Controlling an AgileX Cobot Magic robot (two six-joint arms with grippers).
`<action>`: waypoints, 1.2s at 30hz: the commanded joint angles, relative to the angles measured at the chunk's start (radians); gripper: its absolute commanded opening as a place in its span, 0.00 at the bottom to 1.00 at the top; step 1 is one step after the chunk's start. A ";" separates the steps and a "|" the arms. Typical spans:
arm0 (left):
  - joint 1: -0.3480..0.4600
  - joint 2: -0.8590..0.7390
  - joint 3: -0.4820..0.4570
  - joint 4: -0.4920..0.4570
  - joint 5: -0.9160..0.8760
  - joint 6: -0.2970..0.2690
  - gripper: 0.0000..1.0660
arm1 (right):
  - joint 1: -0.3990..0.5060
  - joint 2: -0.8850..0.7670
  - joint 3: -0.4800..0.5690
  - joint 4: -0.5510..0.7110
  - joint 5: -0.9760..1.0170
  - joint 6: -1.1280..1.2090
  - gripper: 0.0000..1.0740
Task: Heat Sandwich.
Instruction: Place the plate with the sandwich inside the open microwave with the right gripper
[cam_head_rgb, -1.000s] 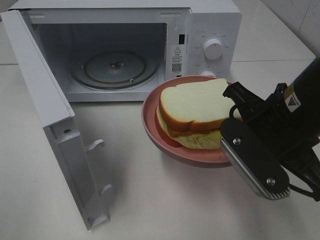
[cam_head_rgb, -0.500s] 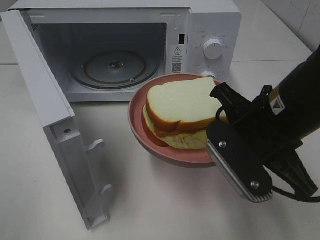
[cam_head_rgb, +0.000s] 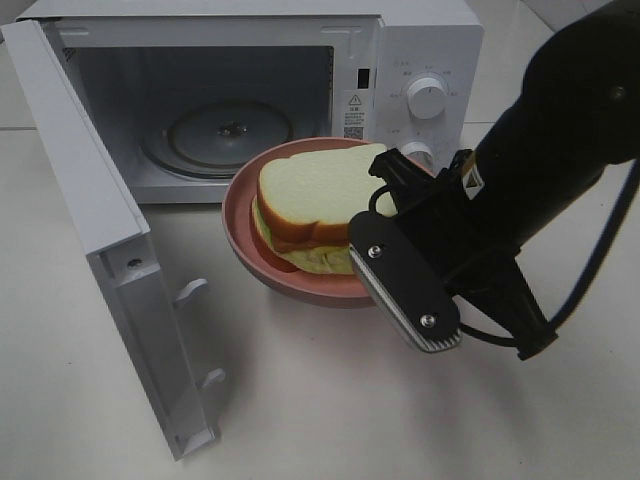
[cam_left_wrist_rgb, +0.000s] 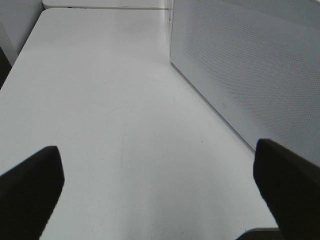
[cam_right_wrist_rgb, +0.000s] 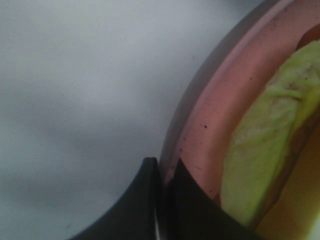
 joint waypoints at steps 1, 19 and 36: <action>0.005 -0.004 0.002 0.000 -0.014 -0.001 0.92 | 0.022 0.035 -0.045 0.001 -0.025 -0.017 0.00; 0.005 -0.004 0.002 0.000 -0.014 -0.001 0.92 | 0.033 0.249 -0.287 -0.002 0.020 -0.012 0.00; 0.005 -0.004 0.002 0.000 -0.014 -0.001 0.92 | 0.033 0.400 -0.521 -0.034 0.136 0.043 0.00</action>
